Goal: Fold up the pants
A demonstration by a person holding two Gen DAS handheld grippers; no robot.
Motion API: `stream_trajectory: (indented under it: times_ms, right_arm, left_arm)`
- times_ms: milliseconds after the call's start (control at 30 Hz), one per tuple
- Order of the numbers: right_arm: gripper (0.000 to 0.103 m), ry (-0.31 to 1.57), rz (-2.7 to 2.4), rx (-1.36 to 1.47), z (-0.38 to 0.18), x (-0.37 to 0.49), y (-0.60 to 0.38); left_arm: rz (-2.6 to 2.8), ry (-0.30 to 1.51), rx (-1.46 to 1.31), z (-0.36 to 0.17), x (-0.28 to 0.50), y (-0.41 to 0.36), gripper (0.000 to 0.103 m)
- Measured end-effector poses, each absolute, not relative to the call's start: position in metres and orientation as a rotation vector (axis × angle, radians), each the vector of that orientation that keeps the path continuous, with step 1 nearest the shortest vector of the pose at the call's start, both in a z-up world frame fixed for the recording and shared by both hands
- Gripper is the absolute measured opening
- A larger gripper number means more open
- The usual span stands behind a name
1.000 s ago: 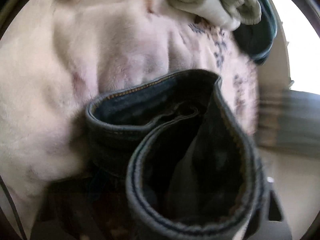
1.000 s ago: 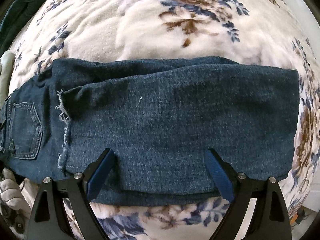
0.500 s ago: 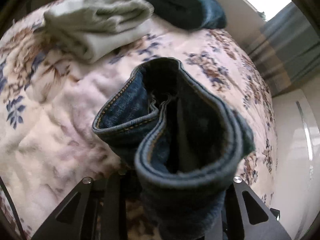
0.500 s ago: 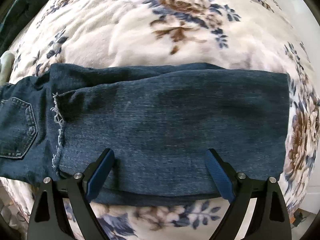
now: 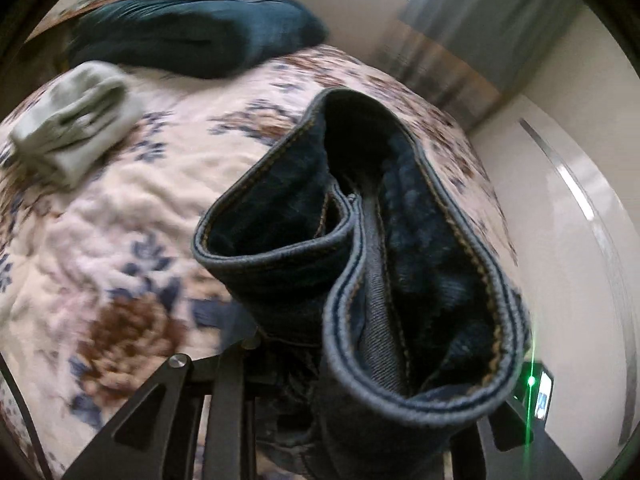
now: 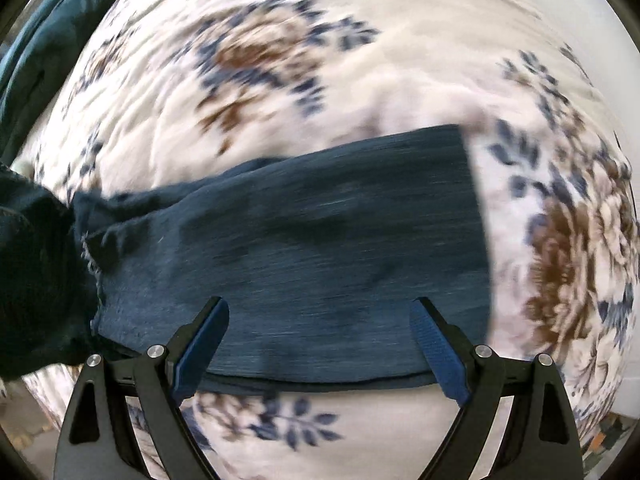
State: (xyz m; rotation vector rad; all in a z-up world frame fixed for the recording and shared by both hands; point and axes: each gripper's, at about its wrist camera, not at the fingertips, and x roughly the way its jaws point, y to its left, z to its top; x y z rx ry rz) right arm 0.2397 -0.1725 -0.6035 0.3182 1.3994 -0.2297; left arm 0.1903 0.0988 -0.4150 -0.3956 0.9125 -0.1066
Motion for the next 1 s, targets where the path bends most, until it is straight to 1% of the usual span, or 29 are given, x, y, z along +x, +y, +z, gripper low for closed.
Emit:
stream_trajectory:
  times_ms: [167, 300, 400, 467, 600, 667, 700, 733, 767, 800, 833, 867, 900, 1000]
  right_arm:
    - [0.094, 1.365, -0.299, 0.394, -0.592, 0.223, -0.238]
    - [0.094, 1.349, -0.375, 0.455, -0.588, 0.200, -0.295]
    - [0.094, 1.355, -0.427, 0.497, -0.596, 0.179, -0.330]
    - [0.094, 1.359, -0.453, 0.530, -0.604, 0.167, -0.351]
    - [0.094, 1.372, -0.501, 0.604, -0.618, 0.142, -0.388]
    - [0.094, 1.378, -0.516, 0.646, -0.624, 0.130, -0.404]
    - [0.094, 1.378, -0.521, 0.662, -0.625, 0.125, -0.410]
    - [0.094, 1.374, -0.524, 0.679, -0.626, 0.120, -0.418]
    - [0.094, 1.369, -0.524, 0.689, -0.625, 0.115, -0.424]
    - [0.094, 1.363, -0.521, 0.700, -0.625, 0.112, -0.429]
    - [0.094, 1.359, -0.515, 0.712, -0.624, 0.109, -0.434]
    - [0.094, 1.356, -0.498, 0.728, -0.621, 0.103, -0.442]
    - [0.094, 1.360, -0.486, 0.734, -0.619, 0.099, -0.448]
    - [0.094, 1.357, -0.452, 0.744, -0.604, 0.091, -0.461]
  left_arm:
    - [-0.190, 0.945, -0.294, -0.431, 0.185, 0.016, 0.022]
    - [-0.237, 1.003, -0.151, -0.462, 0.180, -0.054, 0.021]
    - [-0.271, 1.083, -0.070, -0.489, 0.175, -0.104, 0.021]
    - [-0.289, 1.100, -0.008, -0.502, 0.172, -0.133, 0.021]
    - [-0.288, 1.152, 0.129, -0.531, 0.169, -0.173, 0.024]
    - [-0.284, 1.159, 0.185, -0.535, 0.169, -0.184, 0.032]
    - [-0.286, 1.165, 0.219, -0.531, 0.166, -0.194, 0.043]
    - [-0.289, 1.173, 0.244, -0.529, 0.165, -0.200, 0.052]
    - [-0.295, 1.176, 0.268, -0.526, 0.162, -0.205, 0.056]
    - [-0.307, 1.169, 0.286, -0.522, 0.157, -0.209, 0.070]
    - [-0.334, 1.163, 0.277, -0.514, 0.152, -0.211, 0.092]
    - [-0.354, 1.169, 0.267, -0.513, 0.148, -0.212, 0.100]
    - [-0.373, 1.184, 0.255, -0.507, 0.143, -0.212, 0.102]
    - [-0.408, 1.191, 0.207, -0.478, 0.130, -0.202, 0.102]
